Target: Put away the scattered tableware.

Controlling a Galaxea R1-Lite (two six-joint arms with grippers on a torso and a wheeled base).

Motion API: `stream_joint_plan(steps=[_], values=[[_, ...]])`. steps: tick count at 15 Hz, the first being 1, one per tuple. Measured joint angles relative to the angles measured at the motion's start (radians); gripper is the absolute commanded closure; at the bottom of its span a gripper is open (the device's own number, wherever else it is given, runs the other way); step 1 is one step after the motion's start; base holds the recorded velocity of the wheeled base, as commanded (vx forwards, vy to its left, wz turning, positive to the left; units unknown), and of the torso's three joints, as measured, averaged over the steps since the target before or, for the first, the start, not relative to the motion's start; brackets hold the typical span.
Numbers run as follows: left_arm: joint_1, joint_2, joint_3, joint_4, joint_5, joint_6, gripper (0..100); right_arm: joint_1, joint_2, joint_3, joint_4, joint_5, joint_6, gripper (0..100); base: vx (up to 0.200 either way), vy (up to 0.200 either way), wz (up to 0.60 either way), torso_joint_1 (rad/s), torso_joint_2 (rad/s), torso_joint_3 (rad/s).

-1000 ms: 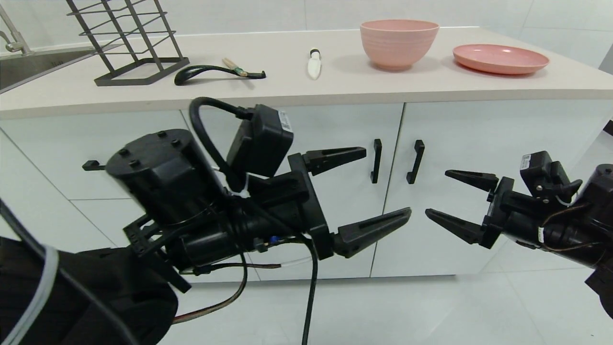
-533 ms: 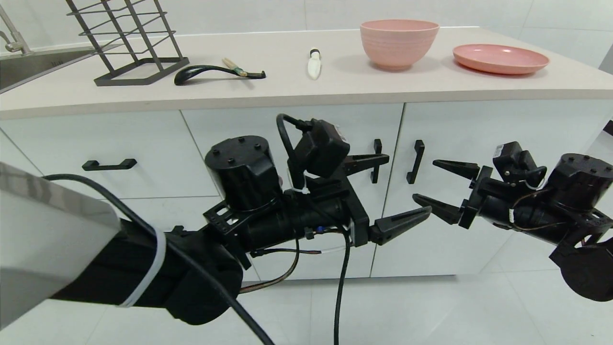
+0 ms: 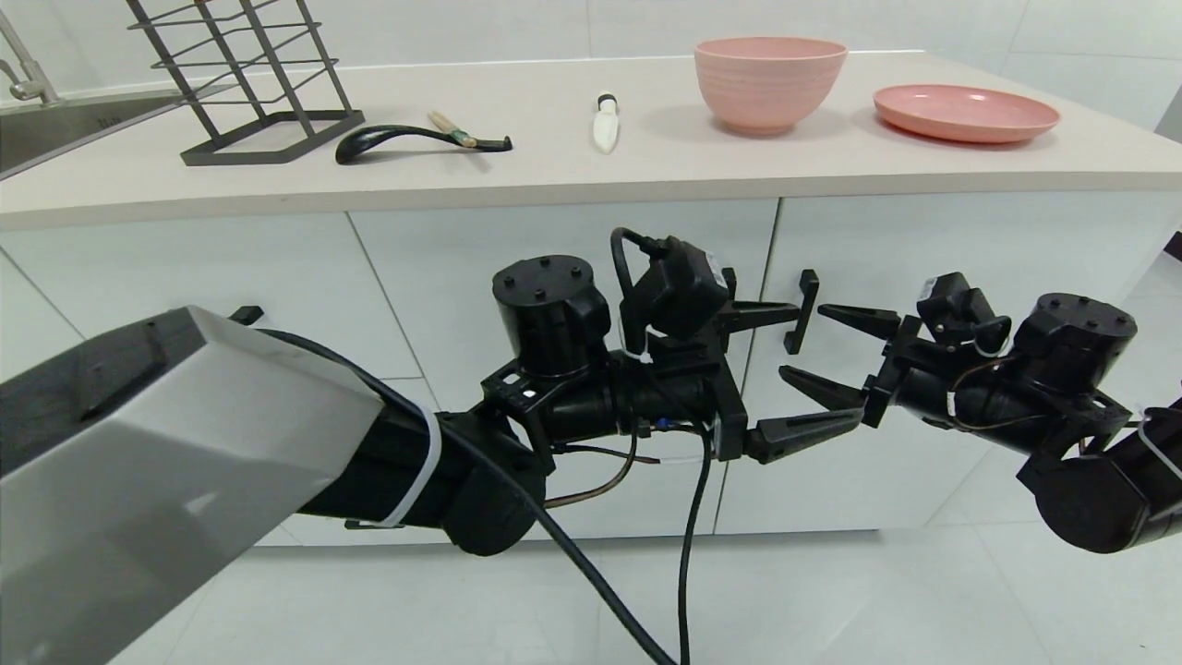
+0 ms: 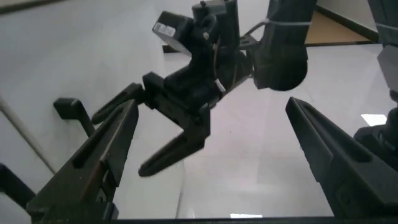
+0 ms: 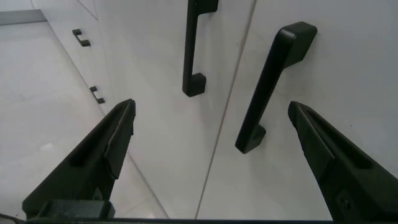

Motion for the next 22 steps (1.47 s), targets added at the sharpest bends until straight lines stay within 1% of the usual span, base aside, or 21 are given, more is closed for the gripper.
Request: stream_joint_plan(steps=[2,5,6,7,8,9,11,12,14,16,19,22], values=[[0.006,0.011,-0.034,0.005,0.061,-0.001,0,0.001,0.012,-0.02,0.0,0.0,0.0,0,0.0,0.0,0.0,0.0,0.0,0.0],[0.008,0.016,-0.045,0.016,0.103,-0.008,0,0.001,0.034,-0.049,-0.001,0.001,0.001,0,0.0,0.0,0.0,0.0,0.0,0.0],[0.009,0.016,-0.047,0.012,0.127,-0.042,0,0.003,0.042,-0.059,-0.002,0.002,0.001,0,0.0,0.0,0.0,0.0,0.0,0.0],[0.009,0.016,-0.048,0.008,0.134,-0.062,0,0.005,0.048,-0.068,-0.002,0.003,0.001,0,0.0,0.0,0.0,0.0,0.0,0.0],[0.008,0.016,-0.05,0.007,0.137,-0.072,0,0.007,0.053,-0.076,-0.002,0.011,0.002,0,0.0,0.0,0.0,0.0,0.0,0.0],[0.009,0.017,-0.058,0.007,0.142,-0.074,0,0.008,0.056,-0.084,-0.002,0.035,0.004,0,0.0,0.0,0.0,0.0,0.0,0.0],[0.013,0.02,-0.075,0.007,0.169,-0.075,0,0.01,0.06,-0.087,-0.004,0.066,0.006,0,0.0,0.0,0.0,0.0,0.0,0.0],[0.013,0.025,-0.087,0.007,0.189,-0.081,0,0.011,0.06,-0.089,-0.009,0.09,0.007,0,0.0,0.0,0.0,0.0,0.0,0.0],[0.013,0.036,-0.11,0.004,0.224,-0.124,0,0.019,0.059,-0.088,-0.014,0.12,0.016,0,0.0,0.0,0.0,0.0,0.0,0.0],[0.013,0.042,-0.129,0.004,0.231,-0.143,0,0.021,0.057,-0.084,-0.015,0.171,0.018,0,0.0,0.0,0.0,0.0,0.0,0.0],[0.013,0.046,-0.14,0.003,0.231,-0.144,0,0.024,0.045,-0.061,-0.016,0.208,0.021,0,0.0,0.0,0.0,0.0,0.0,0.0],[0.013,0.054,-0.15,0.003,0.231,-0.143,0,0.027,0.0,0.032,-0.019,0.243,0.021,0,0.0,0.0,0.0,0.0,0.0,0.0]])
